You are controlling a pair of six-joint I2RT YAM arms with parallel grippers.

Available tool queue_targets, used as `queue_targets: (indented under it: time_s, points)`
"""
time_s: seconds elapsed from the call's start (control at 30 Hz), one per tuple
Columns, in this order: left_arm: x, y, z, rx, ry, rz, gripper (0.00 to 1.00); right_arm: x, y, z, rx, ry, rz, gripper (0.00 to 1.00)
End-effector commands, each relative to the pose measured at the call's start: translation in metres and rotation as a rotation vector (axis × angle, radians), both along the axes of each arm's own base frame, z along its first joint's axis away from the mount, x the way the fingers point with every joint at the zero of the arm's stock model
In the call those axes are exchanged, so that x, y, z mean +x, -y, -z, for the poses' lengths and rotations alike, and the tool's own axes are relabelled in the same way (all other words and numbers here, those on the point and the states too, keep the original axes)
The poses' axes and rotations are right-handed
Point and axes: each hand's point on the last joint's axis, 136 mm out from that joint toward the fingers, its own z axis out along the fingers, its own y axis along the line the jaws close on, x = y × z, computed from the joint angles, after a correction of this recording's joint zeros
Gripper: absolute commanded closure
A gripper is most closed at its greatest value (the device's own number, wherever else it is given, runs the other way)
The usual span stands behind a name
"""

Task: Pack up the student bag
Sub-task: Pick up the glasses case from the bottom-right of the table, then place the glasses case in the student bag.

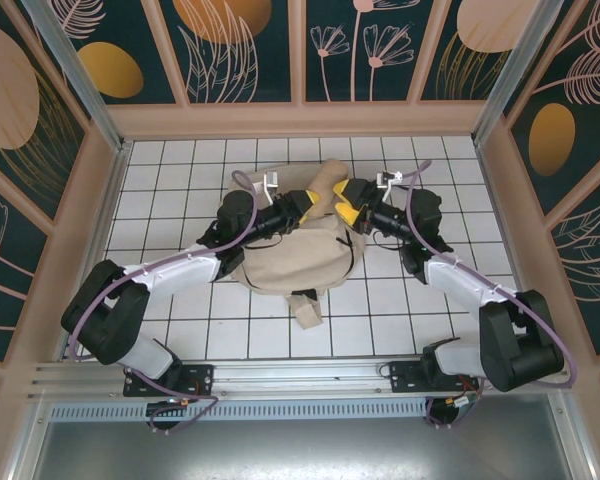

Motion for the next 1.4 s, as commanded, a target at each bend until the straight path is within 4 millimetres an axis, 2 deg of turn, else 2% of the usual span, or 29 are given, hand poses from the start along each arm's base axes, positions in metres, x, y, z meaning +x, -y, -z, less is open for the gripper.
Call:
queue_targets:
  time_s: [0.0,0.2,0.5,0.67,0.77,0.8,0.83,0.87,0.9,0.93,1.03,1.1,1.2,1.3,1.37]
  points:
    - [-0.008,-0.001,-0.048,-0.139,0.051,0.041,0.74,-0.001,-0.008,-0.025,0.063,0.068,-0.043,0.17]
    - [-0.006,0.001,-0.051,-0.183,0.027,0.053,0.76,0.002,-0.018,-0.029,0.085,0.077,-0.057,0.32]
    - [-0.008,0.004,-0.043,-0.172,-0.004,0.078,0.76,0.015,-0.023,-0.019,0.072,0.035,-0.048,0.41]
    - [-0.009,0.002,-0.036,-0.166,-0.029,0.077,0.74,0.021,-0.025,-0.013,0.057,0.004,-0.050,0.51]
    - [-0.009,0.001,-0.032,-0.162,-0.044,0.078,0.70,0.022,-0.024,-0.009,0.045,-0.014,-0.040,0.59]
    - [-0.009,0.000,-0.030,-0.156,-0.050,0.072,0.66,0.023,-0.024,-0.007,0.037,-0.015,-0.037,0.62]
    - [-0.008,-0.001,-0.025,-0.144,-0.064,0.066,0.59,0.023,-0.024,-0.004,0.026,-0.024,-0.035,0.64]
    - [-0.006,-0.004,-0.018,-0.123,-0.080,0.054,0.47,0.024,-0.024,0.000,0.007,-0.034,-0.031,0.66]
    - [-0.005,-0.008,-0.009,-0.092,-0.099,0.037,0.35,0.024,-0.024,0.006,-0.018,-0.050,-0.033,0.66]
    - [-0.003,-0.013,0.002,-0.054,-0.125,0.015,0.29,0.024,-0.025,0.013,-0.048,-0.065,-0.034,0.67]
    - [0.004,-0.041,0.040,0.105,-0.180,-0.094,0.17,0.019,-0.025,0.047,-0.153,-0.142,-0.063,0.67]
    - [0.006,-0.068,0.060,0.222,-0.191,-0.177,0.15,0.010,-0.027,0.072,-0.200,-0.201,-0.106,0.67]
    - [0.008,-0.106,0.078,0.379,-0.187,-0.291,0.12,-0.006,-0.038,0.096,-0.240,-0.250,-0.191,0.67]
    - [0.007,-0.128,0.090,0.490,-0.185,-0.343,0.12,-0.021,-0.058,0.115,-0.284,-0.284,-0.288,0.68]
    - [0.006,-0.129,0.096,0.513,-0.180,-0.332,0.13,-0.028,-0.070,0.126,-0.297,-0.315,-0.336,0.68]
